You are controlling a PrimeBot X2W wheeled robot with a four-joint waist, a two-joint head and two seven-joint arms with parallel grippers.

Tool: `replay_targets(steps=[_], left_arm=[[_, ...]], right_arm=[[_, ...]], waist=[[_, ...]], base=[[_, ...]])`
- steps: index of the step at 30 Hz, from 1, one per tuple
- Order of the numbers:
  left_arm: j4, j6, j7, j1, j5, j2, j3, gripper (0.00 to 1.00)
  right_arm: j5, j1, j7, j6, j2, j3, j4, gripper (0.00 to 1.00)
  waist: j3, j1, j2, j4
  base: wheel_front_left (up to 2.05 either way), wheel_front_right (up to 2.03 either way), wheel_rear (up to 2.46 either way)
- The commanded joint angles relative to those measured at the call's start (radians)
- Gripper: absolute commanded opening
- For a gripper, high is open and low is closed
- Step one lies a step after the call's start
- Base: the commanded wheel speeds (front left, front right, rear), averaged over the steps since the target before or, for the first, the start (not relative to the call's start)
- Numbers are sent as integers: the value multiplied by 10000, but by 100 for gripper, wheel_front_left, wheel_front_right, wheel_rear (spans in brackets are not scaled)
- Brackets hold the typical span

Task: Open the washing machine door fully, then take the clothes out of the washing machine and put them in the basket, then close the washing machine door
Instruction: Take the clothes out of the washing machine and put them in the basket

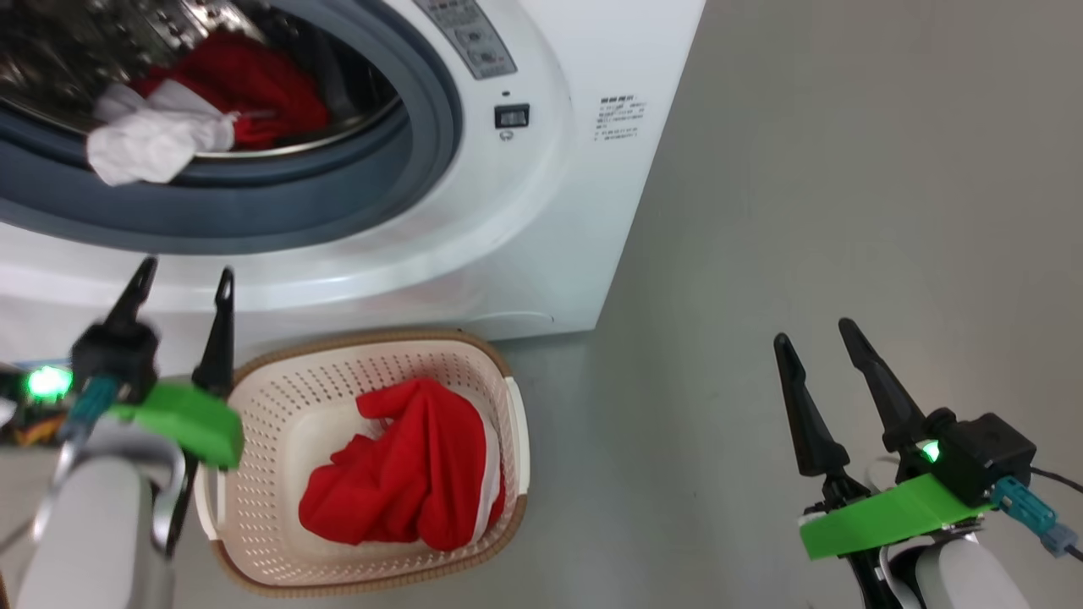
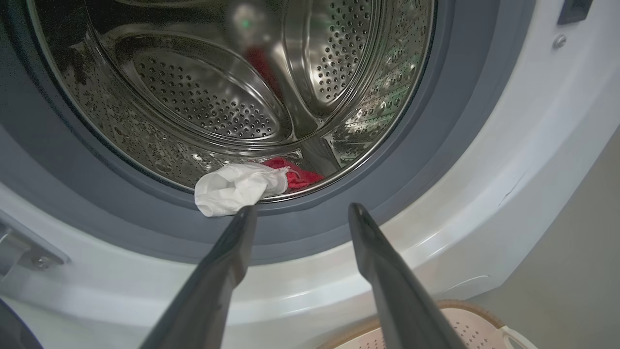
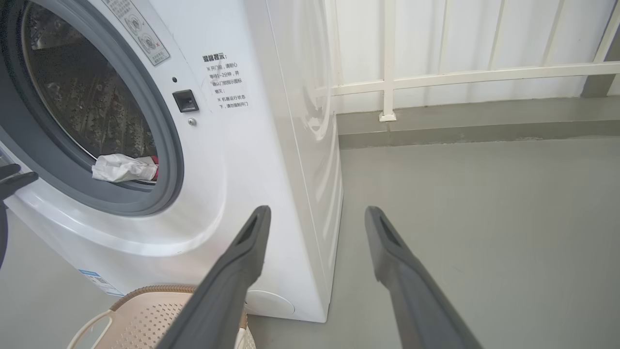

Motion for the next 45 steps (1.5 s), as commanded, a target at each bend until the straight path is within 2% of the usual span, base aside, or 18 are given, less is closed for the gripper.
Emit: replay_targets(steps=[1, 9, 24, 37, 45], left_arm=[[-23, 103, 53, -400, 235, 446, 185, 100], [1867, 363, 925, -2802, 1619, 983, -945, 100], [5046, 550, 2042, -6215, 2867, 1745, -2070, 100], [6885, 714, 2137, -7763, 3174, 2133, -2600, 100], [7342, 1065, 2223, -8100, 3196, 2289, -2787, 100]], right_arm=[[71, -256, -65, 48, -4, 246, -283, 100], [322, -607, -65, 48, -2, 394, -301, 100], [648, -1091, -65, 48, -2, 495, -431, 100], [866, -1383, -65, 48, -1, 642, -550, 100], [964, -1468, -65, 48, -1, 717, -590, 100]], waist=[[274, 0, 0, -90], [737, 0, 0, -249], [1620, 0, 0, -672], [2313, 0, 0, -1110], [2509, 0, 0, -1290]], base=[[0, 0, 0], [0, 0, 0], [0, 0, 0], [0, 0, 0], [0, 0, 0]])
